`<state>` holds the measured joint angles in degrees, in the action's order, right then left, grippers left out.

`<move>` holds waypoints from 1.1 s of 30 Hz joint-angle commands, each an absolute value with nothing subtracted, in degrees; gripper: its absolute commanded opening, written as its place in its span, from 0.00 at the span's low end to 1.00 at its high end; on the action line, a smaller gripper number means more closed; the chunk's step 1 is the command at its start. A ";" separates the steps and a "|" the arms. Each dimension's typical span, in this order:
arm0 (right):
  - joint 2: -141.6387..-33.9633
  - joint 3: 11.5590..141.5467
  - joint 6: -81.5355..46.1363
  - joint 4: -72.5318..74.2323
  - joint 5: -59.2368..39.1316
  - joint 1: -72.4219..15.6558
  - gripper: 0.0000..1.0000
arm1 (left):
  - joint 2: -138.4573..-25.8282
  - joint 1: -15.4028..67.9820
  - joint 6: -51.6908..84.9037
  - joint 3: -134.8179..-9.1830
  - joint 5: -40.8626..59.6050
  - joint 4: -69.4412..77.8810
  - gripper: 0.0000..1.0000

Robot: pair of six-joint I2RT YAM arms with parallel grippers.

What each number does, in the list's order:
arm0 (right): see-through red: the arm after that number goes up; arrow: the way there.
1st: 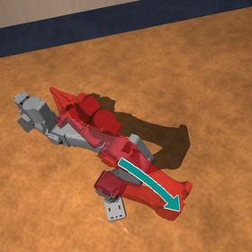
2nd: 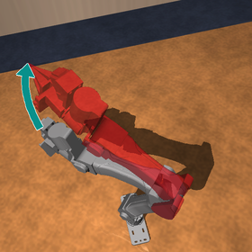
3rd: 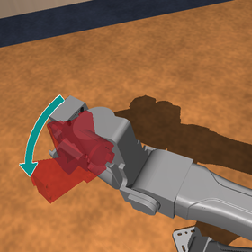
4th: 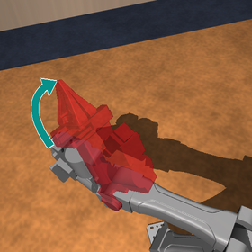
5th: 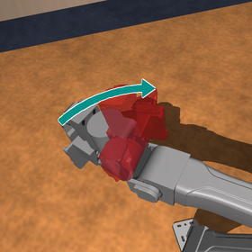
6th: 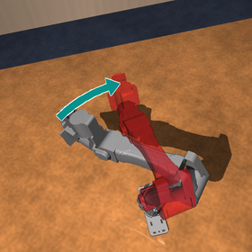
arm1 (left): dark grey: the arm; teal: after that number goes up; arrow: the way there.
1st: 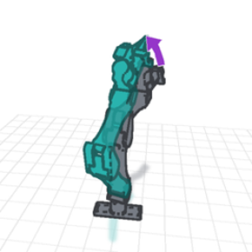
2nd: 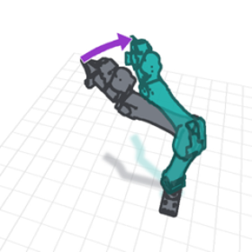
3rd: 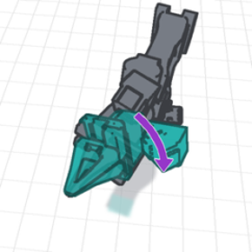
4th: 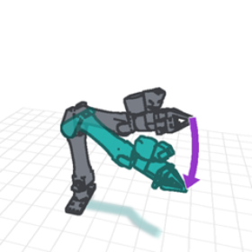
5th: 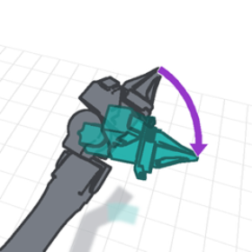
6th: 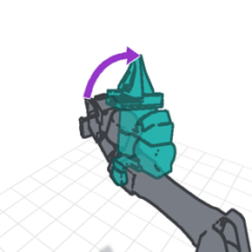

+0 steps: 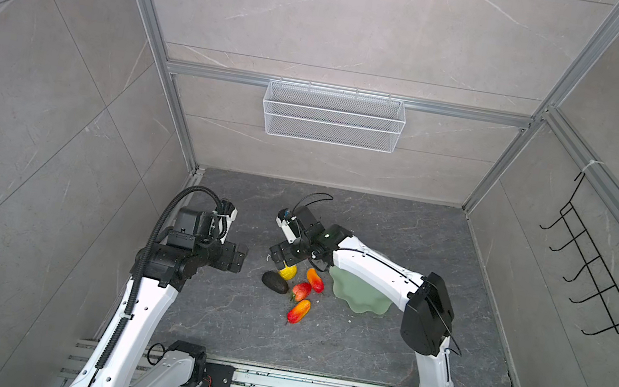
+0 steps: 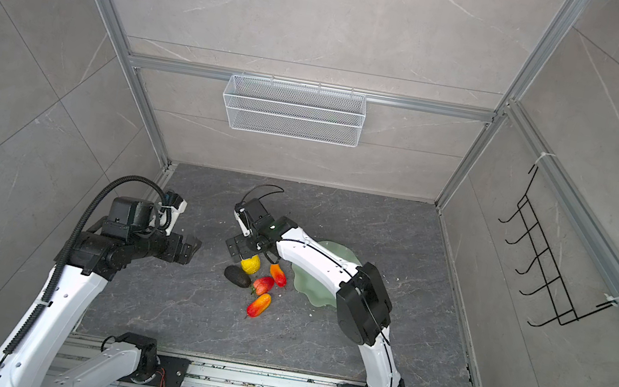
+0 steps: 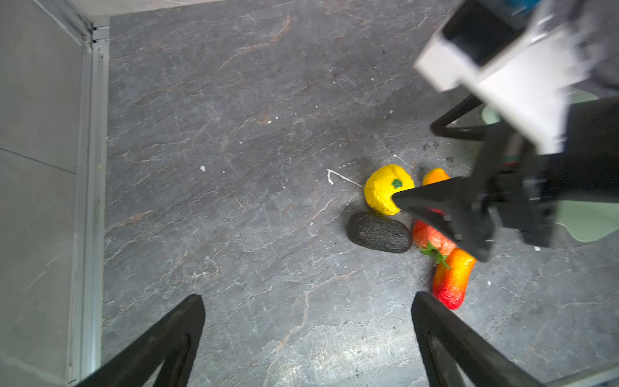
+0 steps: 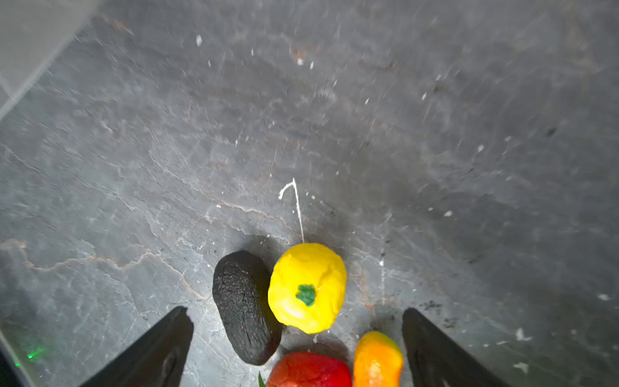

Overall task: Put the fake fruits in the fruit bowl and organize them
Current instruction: 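Reach the right gripper over the fruits and grasp the yellow lemon, then carry the lemon into the green bowl and open the right gripper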

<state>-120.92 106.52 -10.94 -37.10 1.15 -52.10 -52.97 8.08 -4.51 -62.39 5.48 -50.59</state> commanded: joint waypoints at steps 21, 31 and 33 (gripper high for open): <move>-129.03 108.04 -16.51 -36.17 6.15 -53.00 0.56 | -51.19 7.65 -4.93 -60.00 8.10 -46.53 1.00; -113.08 103.75 -11.35 -39.97 11.51 -52.16 0.45 | -51.23 7.67 -5.01 -59.88 7.56 -46.57 1.00; -107.87 99.51 -11.13 -40.38 12.40 -50.62 0.46 | -51.16 7.65 -5.03 -59.88 7.56 -46.53 1.00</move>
<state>-116.55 102.78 -12.86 -38.37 8.91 -52.49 -51.24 7.99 -4.51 -59.94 7.68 -47.92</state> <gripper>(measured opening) 0.507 0.999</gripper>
